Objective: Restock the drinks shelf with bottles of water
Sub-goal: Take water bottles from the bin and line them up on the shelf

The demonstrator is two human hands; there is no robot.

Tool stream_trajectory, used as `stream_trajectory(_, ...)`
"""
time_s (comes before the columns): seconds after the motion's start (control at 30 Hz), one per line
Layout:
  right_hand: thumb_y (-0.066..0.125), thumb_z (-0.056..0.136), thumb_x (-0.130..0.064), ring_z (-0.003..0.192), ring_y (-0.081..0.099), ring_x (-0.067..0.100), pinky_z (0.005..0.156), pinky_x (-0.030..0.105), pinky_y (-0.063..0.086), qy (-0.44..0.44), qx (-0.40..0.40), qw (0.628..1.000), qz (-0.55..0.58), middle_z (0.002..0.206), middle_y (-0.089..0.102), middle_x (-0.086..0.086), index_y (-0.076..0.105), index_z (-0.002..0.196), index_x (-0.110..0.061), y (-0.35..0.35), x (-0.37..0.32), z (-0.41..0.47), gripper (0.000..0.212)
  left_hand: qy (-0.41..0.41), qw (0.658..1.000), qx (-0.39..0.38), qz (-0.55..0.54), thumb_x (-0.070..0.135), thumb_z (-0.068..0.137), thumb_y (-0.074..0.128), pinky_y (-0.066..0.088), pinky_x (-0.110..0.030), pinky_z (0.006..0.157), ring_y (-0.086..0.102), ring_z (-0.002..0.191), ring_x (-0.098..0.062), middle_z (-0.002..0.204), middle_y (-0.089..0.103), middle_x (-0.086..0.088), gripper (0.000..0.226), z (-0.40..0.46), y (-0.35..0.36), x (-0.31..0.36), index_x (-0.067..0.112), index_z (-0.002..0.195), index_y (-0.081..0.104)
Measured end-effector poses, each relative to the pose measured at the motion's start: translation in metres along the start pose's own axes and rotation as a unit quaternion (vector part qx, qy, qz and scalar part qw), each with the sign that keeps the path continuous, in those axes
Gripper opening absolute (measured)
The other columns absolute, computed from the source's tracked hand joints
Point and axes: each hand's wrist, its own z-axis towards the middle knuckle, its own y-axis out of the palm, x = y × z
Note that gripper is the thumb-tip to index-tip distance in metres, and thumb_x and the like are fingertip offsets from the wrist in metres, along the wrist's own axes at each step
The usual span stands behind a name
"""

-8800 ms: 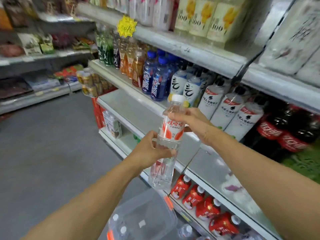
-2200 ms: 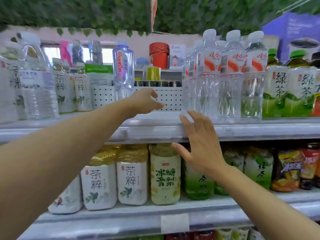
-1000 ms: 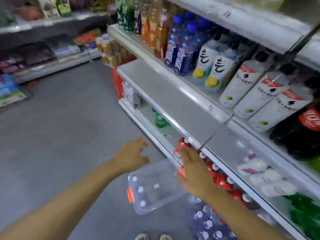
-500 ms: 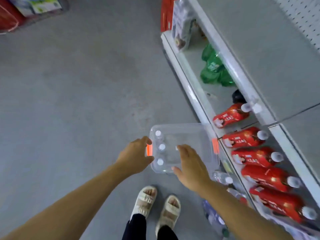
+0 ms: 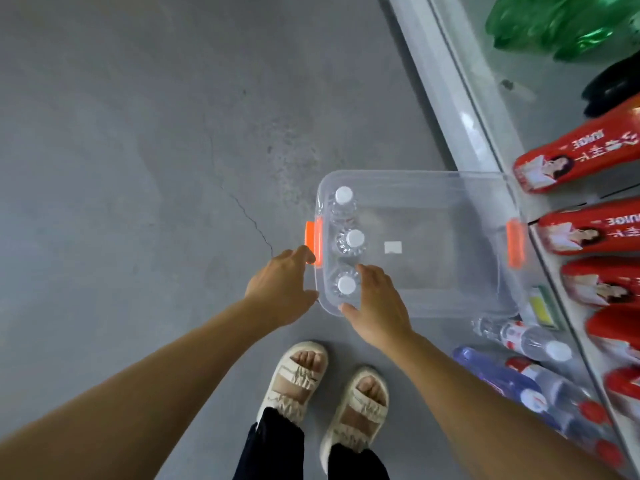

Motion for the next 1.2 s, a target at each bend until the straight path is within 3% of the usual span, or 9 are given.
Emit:
stream_trajectory(0.2, 0.07, 0.078, -0.046, 0.116, 0.051, 0.019, 0.087, 0.026, 0.042, 0.077, 0.039, 0.995, 0.057, 0.129, 0.051, 0.001, 0.042, 0.133, -0.017, 0.043, 0.02, 0.043, 0.068, 0.011, 1.0, 0.012, 0.0, 0.025, 0.084, 0.068, 0.05, -0.036, 0.093, 0.054, 0.114, -0.02, 0.129, 0.052, 0.0, 0.052, 0.036, 0.027, -0.015, 0.023, 0.129, 0.042)
stream_trajectory(0.33, 0.073, 0.077, -0.043, 0.114, 0.054, 0.018, 0.086, 0.025, 0.043, 0.06, 0.069, 0.992, 0.085, 0.129, 0.054, -0.001, 0.044, 0.133, -0.021, 0.059, 0.033, 0.049, 0.067, 0.021, 1.0, 0.021, 0.002, 0.024, 0.085, 0.067, 0.05, -0.037, 0.092, 0.054, 0.112, -0.02, 0.128, 0.054, 0.0, 0.05, 0.047, 0.035, -0.016, 0.024, 0.128, 0.043)
stream_trajectory(0.43, 0.07, 0.081, -0.035, 0.113, 0.055, 0.018, 0.085, 0.023, 0.04, 0.055, 0.091, 0.981, 0.16, 0.127, 0.056, -0.001, 0.049, 0.13, -0.019, 0.057, 0.046, 0.051, 0.055, 0.029, 0.999, 0.031, 0.006, 0.022, 0.084, 0.068, 0.05, -0.039, 0.093, 0.054, 0.112, -0.02, 0.128, 0.054, 0.0, 0.049, 0.051, 0.039, -0.013, 0.023, 0.127, 0.044)
stream_trajectory(0.53, 0.071, 0.08, -0.029, 0.095, 0.055, 0.013, 0.076, 0.017, 0.036, 0.077, 0.104, 0.961, 0.244, 0.112, 0.06, -0.005, 0.053, 0.123, -0.02, 0.047, 0.064, 0.056, 0.047, 0.042, 0.999, 0.032, 0.002, 0.021, 0.084, 0.068, 0.049, -0.037, 0.093, 0.053, 0.114, -0.019, 0.13, 0.053, 0.0, 0.049, 0.055, 0.042, -0.005, 0.023, 0.127, 0.045)
stream_trajectory(0.63, 0.072, 0.08, -0.028, 0.094, 0.054, 0.009, 0.071, 0.015, 0.037, 0.109, 0.093, 0.932, 0.333, 0.104, 0.06, -0.008, 0.054, 0.119, -0.024, 0.037, 0.085, 0.069, 0.043, 0.054, 0.998, 0.031, -0.001, 0.022, 0.084, 0.068, 0.049, -0.035, 0.093, 0.053, 0.115, -0.018, 0.131, 0.052, 0.001, 0.049, 0.06, 0.045, 0.005, 0.023, 0.127, 0.044)
stream_trajectory(0.83, 0.065, 0.088, -0.028, 0.108, 0.06, 0.02, 0.095, 0.037, 0.049, 0.135, 0.093, 0.856, 0.49, 0.114, 0.064, 0.003, 0.058, 0.119, -0.016, 0.033, 0.121, 0.096, 0.034, 0.062, 0.998, 0.029, 0.0, 0.022, 0.085, 0.068, 0.048, -0.029, 0.088, 0.054, 0.113, -0.017, 0.13, 0.053, 0.003, 0.048, 0.071, 0.049, 0.021, 0.024, 0.126, 0.044)
stream_trajectory(0.9, 0.064, 0.089, -0.029, 0.107, 0.061, 0.02, 0.096, 0.04, 0.049, 0.133, 0.092, 0.857, 0.489, 0.114, 0.065, 0.004, 0.058, 0.119, -0.014, 0.03, 0.125, 0.098, 0.034, 0.066, 0.997, 0.027, 0.002, 0.021, 0.084, 0.069, 0.05, -0.032, 0.09, 0.054, 0.113, -0.017, 0.129, 0.054, 0.002, 0.048, 0.072, 0.047, 0.024, 0.023, 0.126, 0.045)
stream_trajectory(1.07, 0.063, 0.089, -0.023, 0.107, 0.058, 0.018, 0.088, 0.026, 0.046, 0.109, 0.099, 0.866, 0.478, 0.111, 0.063, 0.001, 0.056, 0.117, -0.015, -0.002, 0.124, 0.079, 0.03, 0.066, 0.998, 0.011, 0.001, 0.021, 0.084, 0.069, 0.052, -0.033, 0.089, 0.057, 0.104, -0.016, 0.119, 0.057, 0.003, 0.047, 0.057, 0.037, 0.044, 0.023, 0.124, 0.045)
stream_trajectory(1.2, 0.068, 0.086, -0.021, 0.106, 0.062, 0.017, 0.097, 0.037, 0.049, 0.109, 0.094, 0.853, 0.502, 0.108, 0.067, -0.001, 0.061, 0.112, -0.015, -0.061, 0.123, 0.043, 0.027, 0.078, 0.997, -0.004, -0.012, 0.021, 0.085, 0.067, 0.051, -0.033, 0.093, 0.057, 0.103, -0.016, 0.112, 0.055, 0.006, 0.045, 0.03, 0.015, 0.073, 0.023, 0.124, 0.046)
